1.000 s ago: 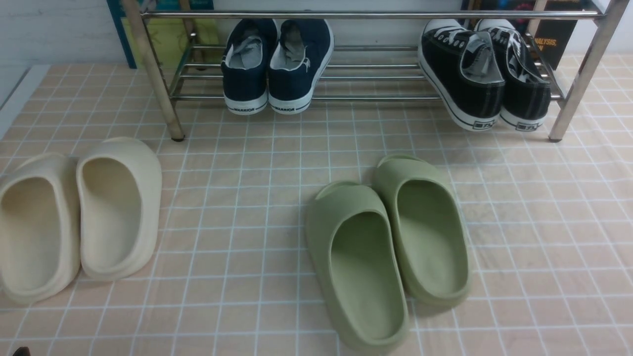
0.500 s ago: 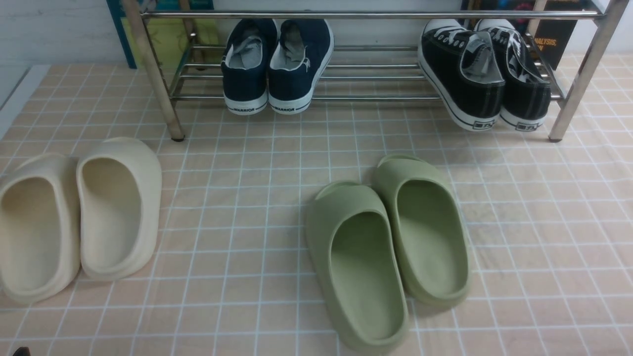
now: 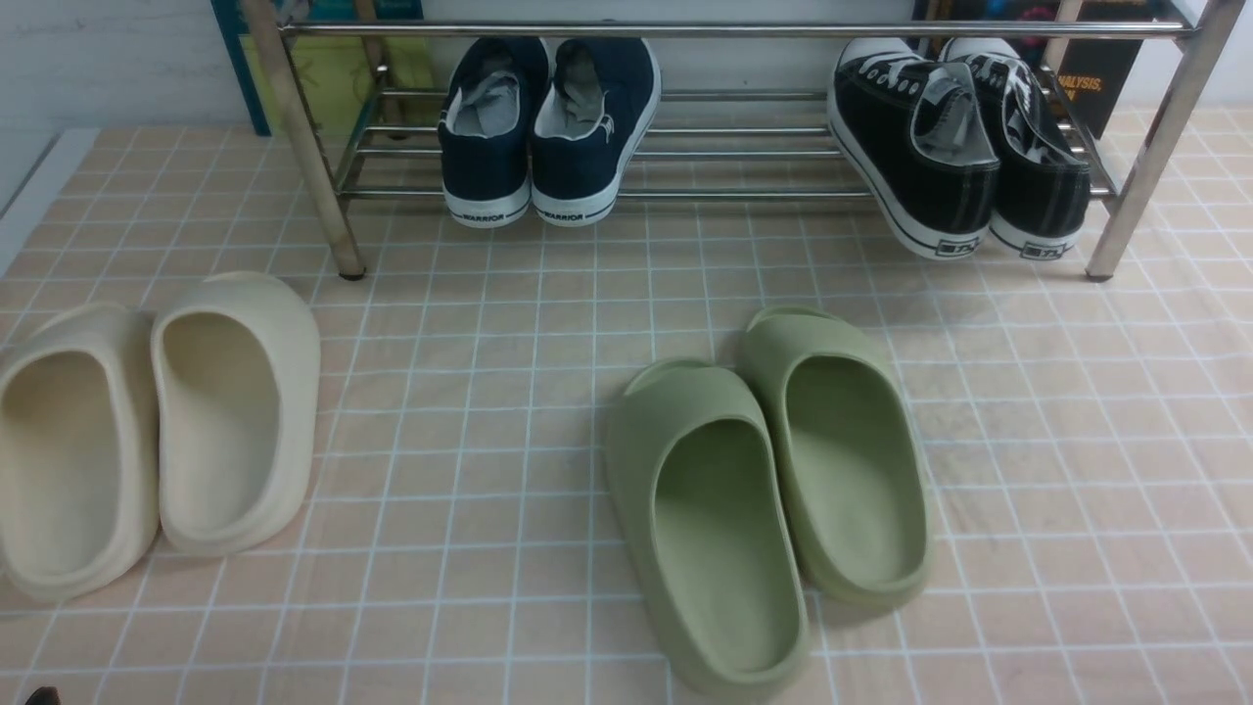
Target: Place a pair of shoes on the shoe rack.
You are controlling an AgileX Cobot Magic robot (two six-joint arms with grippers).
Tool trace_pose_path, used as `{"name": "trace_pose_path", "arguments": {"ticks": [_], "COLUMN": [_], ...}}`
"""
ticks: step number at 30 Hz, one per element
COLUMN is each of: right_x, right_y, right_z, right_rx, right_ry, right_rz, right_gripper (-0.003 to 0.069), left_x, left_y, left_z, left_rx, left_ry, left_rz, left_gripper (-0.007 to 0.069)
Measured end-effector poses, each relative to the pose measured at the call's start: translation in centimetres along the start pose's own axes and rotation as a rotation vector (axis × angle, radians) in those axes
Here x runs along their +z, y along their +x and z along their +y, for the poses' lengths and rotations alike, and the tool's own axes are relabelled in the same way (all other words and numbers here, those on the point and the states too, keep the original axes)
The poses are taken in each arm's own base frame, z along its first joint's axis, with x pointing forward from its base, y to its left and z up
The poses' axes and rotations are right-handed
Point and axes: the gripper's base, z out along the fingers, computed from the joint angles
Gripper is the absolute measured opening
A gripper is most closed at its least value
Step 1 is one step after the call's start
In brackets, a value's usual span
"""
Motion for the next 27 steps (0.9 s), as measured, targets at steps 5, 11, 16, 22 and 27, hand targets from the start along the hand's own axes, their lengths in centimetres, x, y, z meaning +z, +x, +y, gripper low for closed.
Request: {"name": "trace_pose_path", "arguments": {"ticks": [5, 11, 16, 22, 27], "right_x": [0.0, 0.0, 0.0, 0.0, 0.0], "right_y": [0.0, 0.0, 0.0, 0.0, 0.0], "right_z": [0.0, 0.0, 0.0, 0.0, 0.0], "right_rx": [0.0, 0.0, 0.0, 0.0, 0.0], "right_ry": [0.0, 0.0, 0.0, 0.0, 0.0], "right_rz": [0.0, 0.0, 0.0, 0.0, 0.0], "right_gripper": [-0.0013, -0.0012, -0.0009, -0.0005, -0.0002], "left_x": [0.0, 0.0, 0.0, 0.0, 0.0], "left_y": [0.0, 0.0, 0.0, 0.0, 0.0], "left_z": [0.0, 0.0, 0.0, 0.0, 0.0], "left_rx": [0.0, 0.0, 0.0, 0.0, 0.0], "left_ry": [0.0, 0.0, 0.0, 0.0, 0.0], "left_rz": [0.0, 0.0, 0.0, 0.0, 0.0], "left_gripper": [0.0237, 0.0237, 0.0237, 0.0237, 0.0237]}}
